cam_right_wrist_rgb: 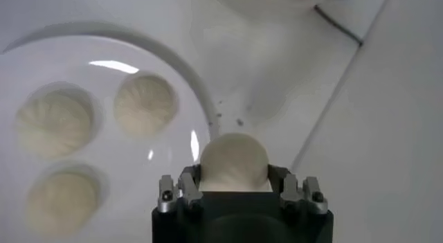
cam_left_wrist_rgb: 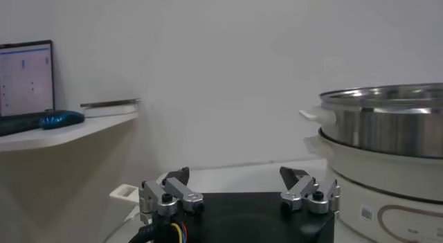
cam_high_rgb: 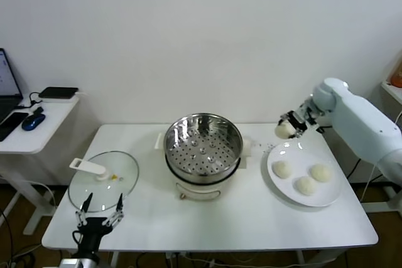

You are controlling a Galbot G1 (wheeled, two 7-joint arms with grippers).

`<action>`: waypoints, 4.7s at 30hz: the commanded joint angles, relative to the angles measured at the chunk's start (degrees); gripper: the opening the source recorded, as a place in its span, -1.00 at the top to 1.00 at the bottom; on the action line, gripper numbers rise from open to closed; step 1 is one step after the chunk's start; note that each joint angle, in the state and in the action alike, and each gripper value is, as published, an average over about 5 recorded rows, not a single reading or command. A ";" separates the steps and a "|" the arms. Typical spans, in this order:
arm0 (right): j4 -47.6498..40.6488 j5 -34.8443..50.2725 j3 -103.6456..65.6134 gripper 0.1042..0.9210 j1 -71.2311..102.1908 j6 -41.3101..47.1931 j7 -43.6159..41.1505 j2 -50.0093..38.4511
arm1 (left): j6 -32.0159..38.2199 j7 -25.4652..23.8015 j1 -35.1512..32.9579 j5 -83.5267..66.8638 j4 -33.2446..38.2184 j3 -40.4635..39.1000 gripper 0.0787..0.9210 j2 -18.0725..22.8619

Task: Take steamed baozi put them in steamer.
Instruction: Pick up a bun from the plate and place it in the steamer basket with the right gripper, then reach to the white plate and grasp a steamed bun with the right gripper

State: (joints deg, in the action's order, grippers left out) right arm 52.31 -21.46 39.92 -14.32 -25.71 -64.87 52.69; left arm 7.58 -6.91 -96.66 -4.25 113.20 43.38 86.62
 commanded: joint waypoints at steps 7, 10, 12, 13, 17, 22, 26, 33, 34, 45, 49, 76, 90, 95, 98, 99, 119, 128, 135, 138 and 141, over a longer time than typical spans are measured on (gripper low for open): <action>6.77 7.73 17.24 -0.32 -18.50 -3.46 -1.00 8.95 | -0.05 -0.02 -0.25 -0.27 0.56 -0.35 -0.77 -0.04; 6.40 7.11 17.87 -0.32 -19.18 -4.33 -1.00 12.71 | 0.02 0.00 -0.51 -0.59 0.78 -0.28 -0.77 -0.10; 5.96 6.50 18.10 -0.32 -18.99 -4.92 -0.99 15.34 | 0.08 0.02 -0.66 -0.81 0.94 -0.17 -0.77 -0.20; 5.71 6.26 18.18 -0.32 -18.75 -5.07 -0.99 16.50 | 0.11 0.02 -0.71 -0.91 0.99 -0.10 -0.77 -0.26; 3.91 5.03 17.93 -0.32 -16.94 -5.61 -1.02 21.16 | 0.23 0.06 -0.96 -1.29 1.14 0.26 -0.77 -0.59; 0.32 1.09 16.32 -0.32 -14.08 -7.35 -0.88 26.17 | 0.30 0.11 -1.33 -1.48 1.47 0.52 -0.77 -0.80; -0.23 -0.80 16.59 -0.32 -12.30 -7.74 -0.81 28.14 | 0.29 0.13 -1.41 -1.58 1.71 0.61 -0.77 -0.71; -0.90 -7.20 16.00 -0.32 -8.16 -9.28 -0.53 28.89 | 0.18 0.13 -1.48 -1.77 2.19 0.88 -0.77 -0.70; -1.01 -8.17 15.73 -0.32 -7.52 -9.49 -0.45 28.84 | 0.17 0.13 -1.48 -1.81 2.21 0.93 -0.77 -0.71; -2.29 -16.59 12.59 -0.32 -3.08 -11.05 0.65 28.49 | 0.34 0.23 -1.79 -1.92 2.02 0.93 -0.77 -0.67; -2.46 -17.90 11.99 -0.32 -2.29 -11.19 0.94 28.55 | 0.29 0.21 -1.69 -1.87 1.97 0.94 -0.77 -0.64; -2.83 -21.85 9.39 -0.74 -0.27 -12.92 1.99 28.90 | 0.14 0.32 -1.51 -1.81 1.52 0.84 -0.77 -0.45; 6.13 8.53 20.97 -0.76 -13.44 -5.52 -4.27 19.14 | -0.16 0.28 -1.33 -1.84 1.99 1.03 -0.77 -0.27; 11.71 24.05 28.82 -0.76 -20.61 7.75 -2.66 10.48 | -0.31 0.23 -1.26 -1.70 2.31 0.97 -0.77 -0.26; 13.51 32.62 33.53 -0.76 -24.22 15.94 -1.49 5.52 | -0.41 0.20 -1.24 -1.64 2.55 0.93 -0.77 -0.38; 13.76 34.94 34.71 -0.76 -25.13 17.98 -1.32 4.04 | -0.45 0.18 -1.23 -1.61 2.63 0.90 -0.77 -0.42; 9.61 40.46 29.65 -0.76 -10.83 33.59 -0.90 -13.75 | -0.66 0.04 -1.04 -0.40 3.01 -0.14 -0.77 -0.27; 5.64 30.83 20.96 -0.76 0.78 32.49 0.63 -11.63 | -0.39 0.09 -1.64 -0.54 2.86 0.14 -0.77 -0.38; 0.18 28.05 16.85 -0.76 4.88 31.81 1.25 -8.01 | -0.38 0.07 -1.79 -0.64 2.87 0.29 -0.77 -0.51; -1.42 27.77 16.11 -0.76 5.81 31.82 1.20 -6.66 | -0.41 0.06 -1.77 -0.67 2.80 0.33 -0.77 -0.53; -2.37 27.66 15.57 -0.76 6.81 31.76 1.13 -5.66 | -0.44 0.05 -1.70 -0.67 2.70 0.31 -0.77 -0.51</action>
State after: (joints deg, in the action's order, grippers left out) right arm 54.10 8.92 59.35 -13.05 5.38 -64.07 45.16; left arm 7.18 -6.84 -98.40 -4.92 116.06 43.71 86.16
